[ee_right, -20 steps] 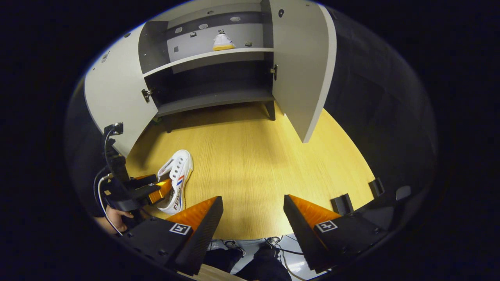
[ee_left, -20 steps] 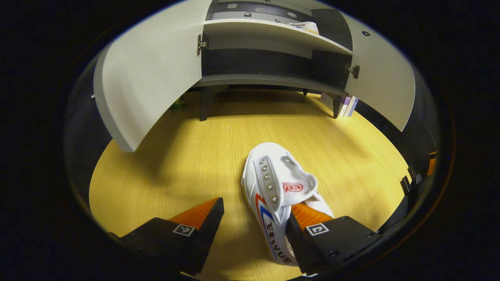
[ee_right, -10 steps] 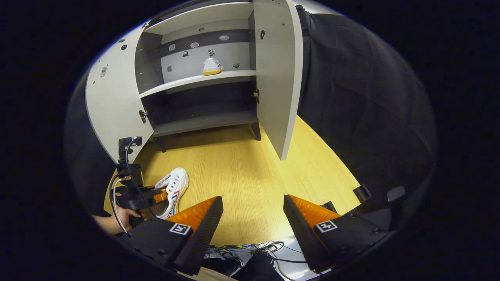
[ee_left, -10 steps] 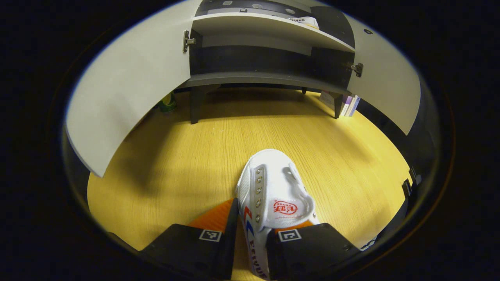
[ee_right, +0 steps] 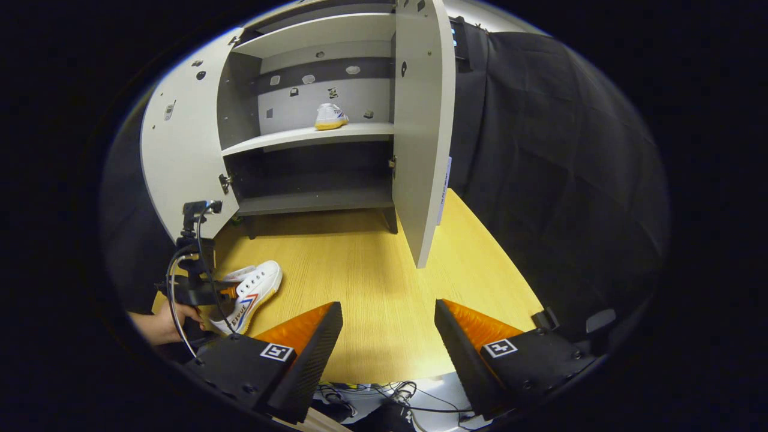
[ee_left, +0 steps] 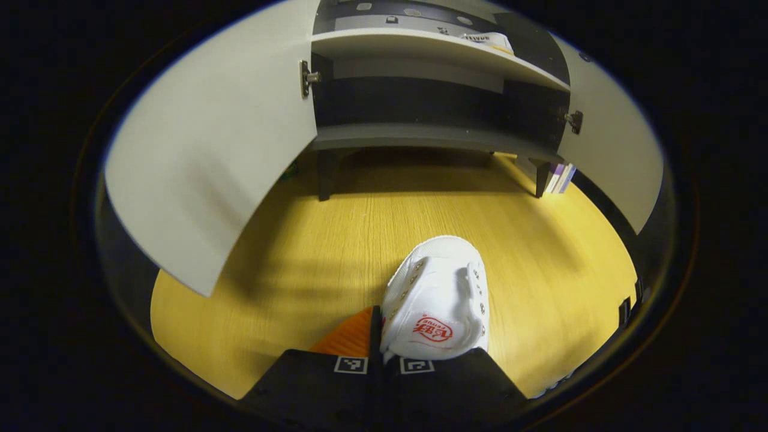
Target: Grab one shoe with the right hand and put it into the shoe cabinet, grab the other shoe with the left hand and put it into the shoe cabinet; then close the right door with the right hand and the left door with the left hand.
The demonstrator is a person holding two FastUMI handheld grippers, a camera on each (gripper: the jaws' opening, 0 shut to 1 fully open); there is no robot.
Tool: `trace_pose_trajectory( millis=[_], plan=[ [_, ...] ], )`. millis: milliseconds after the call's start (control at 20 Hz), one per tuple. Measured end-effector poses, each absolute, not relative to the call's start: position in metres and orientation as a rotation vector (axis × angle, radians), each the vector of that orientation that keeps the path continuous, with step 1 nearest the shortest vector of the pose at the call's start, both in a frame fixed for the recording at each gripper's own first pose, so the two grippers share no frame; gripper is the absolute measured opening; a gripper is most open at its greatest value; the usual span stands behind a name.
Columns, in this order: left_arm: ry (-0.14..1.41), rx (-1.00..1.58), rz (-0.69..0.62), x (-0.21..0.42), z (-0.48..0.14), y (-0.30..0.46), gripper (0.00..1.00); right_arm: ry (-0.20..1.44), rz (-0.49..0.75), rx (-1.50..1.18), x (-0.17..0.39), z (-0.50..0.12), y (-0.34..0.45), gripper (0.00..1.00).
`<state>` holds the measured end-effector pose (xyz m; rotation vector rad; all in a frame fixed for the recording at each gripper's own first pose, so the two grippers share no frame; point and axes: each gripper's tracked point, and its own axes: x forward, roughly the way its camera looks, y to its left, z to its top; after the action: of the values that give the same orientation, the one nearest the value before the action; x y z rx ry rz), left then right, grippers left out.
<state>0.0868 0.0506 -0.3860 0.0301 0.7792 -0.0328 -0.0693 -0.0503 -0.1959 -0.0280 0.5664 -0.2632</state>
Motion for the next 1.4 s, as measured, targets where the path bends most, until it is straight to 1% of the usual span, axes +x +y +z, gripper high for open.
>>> trace_pose_trajectory(
  millis=[300,500,700,900,1150,1250,1400],
  plan=[
    [0.673,-0.03,-0.004,0.098,-0.27,0.036,0.06,0.494,-0.135,-0.026,-0.054,-0.176,-0.052,0.98],
    [0.602,-0.046,0.002,0.12,-0.191,0.026,0.05,0.449,-0.069,-0.036,-0.05,-0.16,-0.061,0.98],
    [0.532,-0.055,0.0,0.164,-0.121,0.015,0.06,0.413,-0.075,-0.027,-0.059,-0.147,-0.082,0.98],
    [0.44,-0.042,0.012,0.23,-0.059,0.012,0.05,0.333,-0.079,0.033,-0.059,-0.126,-0.103,0.98],
    [0.42,-0.031,0.05,0.328,-0.016,0.019,0.05,0.274,-0.102,0.005,-0.048,-0.105,-0.134,0.99],
    [0.437,-0.021,0.061,0.371,-0.014,0.019,0.05,0.261,-0.105,0.02,-0.045,-0.099,-0.141,0.99],
    [0.525,-0.057,0.071,0.425,-0.027,0.016,0.05,0.239,-0.13,-0.003,-0.042,-0.091,-0.156,0.99]
  ],
)
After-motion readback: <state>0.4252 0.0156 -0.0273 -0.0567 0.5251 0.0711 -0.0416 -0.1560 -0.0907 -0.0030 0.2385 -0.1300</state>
